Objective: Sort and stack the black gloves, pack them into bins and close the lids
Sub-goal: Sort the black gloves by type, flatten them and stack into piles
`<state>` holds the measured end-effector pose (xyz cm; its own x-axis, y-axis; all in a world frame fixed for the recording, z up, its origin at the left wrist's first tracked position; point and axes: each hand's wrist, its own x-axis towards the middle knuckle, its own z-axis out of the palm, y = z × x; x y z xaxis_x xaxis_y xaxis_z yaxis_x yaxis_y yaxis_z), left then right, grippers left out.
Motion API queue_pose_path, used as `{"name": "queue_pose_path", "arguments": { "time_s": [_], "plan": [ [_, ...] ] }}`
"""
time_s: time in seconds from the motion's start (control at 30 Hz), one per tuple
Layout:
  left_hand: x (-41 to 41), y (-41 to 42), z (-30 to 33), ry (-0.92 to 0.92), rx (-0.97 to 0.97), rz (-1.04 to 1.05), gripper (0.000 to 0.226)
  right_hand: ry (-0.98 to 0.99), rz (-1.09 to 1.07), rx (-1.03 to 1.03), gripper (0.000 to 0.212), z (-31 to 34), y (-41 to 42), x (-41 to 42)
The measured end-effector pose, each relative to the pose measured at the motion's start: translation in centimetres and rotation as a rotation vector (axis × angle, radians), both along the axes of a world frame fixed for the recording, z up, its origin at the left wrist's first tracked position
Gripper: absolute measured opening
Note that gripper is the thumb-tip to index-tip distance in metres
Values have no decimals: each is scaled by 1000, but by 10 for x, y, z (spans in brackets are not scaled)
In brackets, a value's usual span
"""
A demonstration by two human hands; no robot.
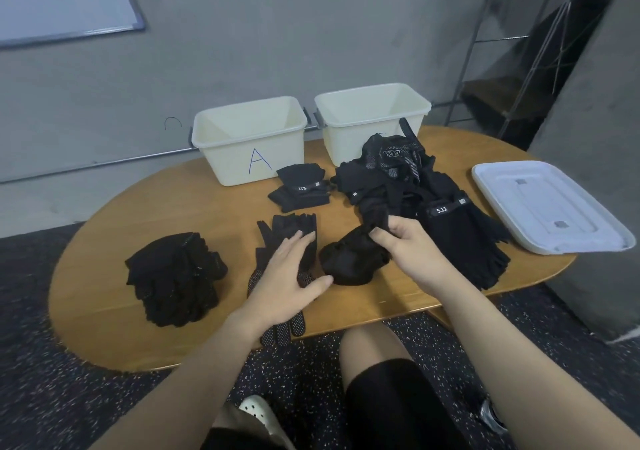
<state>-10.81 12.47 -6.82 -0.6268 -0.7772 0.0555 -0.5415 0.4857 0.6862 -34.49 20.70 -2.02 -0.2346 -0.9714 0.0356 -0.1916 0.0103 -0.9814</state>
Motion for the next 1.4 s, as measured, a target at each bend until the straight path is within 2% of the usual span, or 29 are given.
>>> {"name": "queue_pose_path", "arguments": {
  "time_s": [0.03, 0.1, 0.17, 0.2, 0.3, 0.4, 0.47, 0.63, 0.8, 0.9, 0.97, 1.03, 1.07, 1.13, 1.2, 1.3, 1.4],
  "plan": [
    [-8, 11, 10, 128, 72, 7, 82, -48, 5, 26, 21, 0, -2, 0],
    [-23, 23, 25, 334, 173, 75, 54, -127, 19, 97, 22, 0, -4, 2],
    [-35, 25, 33, 434, 166, 139, 16, -162, 23, 155, 21, -1, -4, 5],
    [-40, 25, 35, 466, 156, 147, 12, -189, 15, 179, 22, -3, -4, 6],
    [-45, 24, 30, 462, 161, 204, 43, -298, -27, 250, 30, -12, -3, 6],
    [-49, 20, 21, 427, 200, 303, 49, -373, -45, 289, 55, -20, 3, 3],
    [-52, 15, 14, 434, 238, 372, 47, -387, -3, 265, 61, -26, 9, 3],
    [-60, 10, 10, 451, 296, 467, 48, -163, -14, 254, 29, -40, 19, 8],
    [-66, -2, 1, 377, 247, 446, 53, -53, -145, 266, 21, -50, 13, 0],
    [-66, -11, -4, 310, 223, 447, 53, 105, -188, 275, 37, -54, 8, -4],
    [-67, -13, -4, 249, 167, 422, 45, 178, -223, 257, 43, -55, 6, -4],
    [-67, -13, -3, 179, 83, 393, 25, 225, -246, 221, 47, -59, 6, -3],
    [-66, -13, -5, 119, -4, 382, 25, 243, -248, 210, 49, -60, 6, -3],
    [-63, -10, -10, 1, -249, 285, 34, 282, -250, 209, 57, -63, 9, -2],
    [-61, -4, -12, -109, -432, 83, 39, 368, -274, 186, 60, -66, 15, -1],
    [-63, 2, -19, -347, -434, -176, 54, 622, -291, 28, 52, -67, 28, 6],
    [-65, 0, -26, -479, -358, -212, 67, 891, -231, -130, 47, -68, 36, 15]
  ]
}}
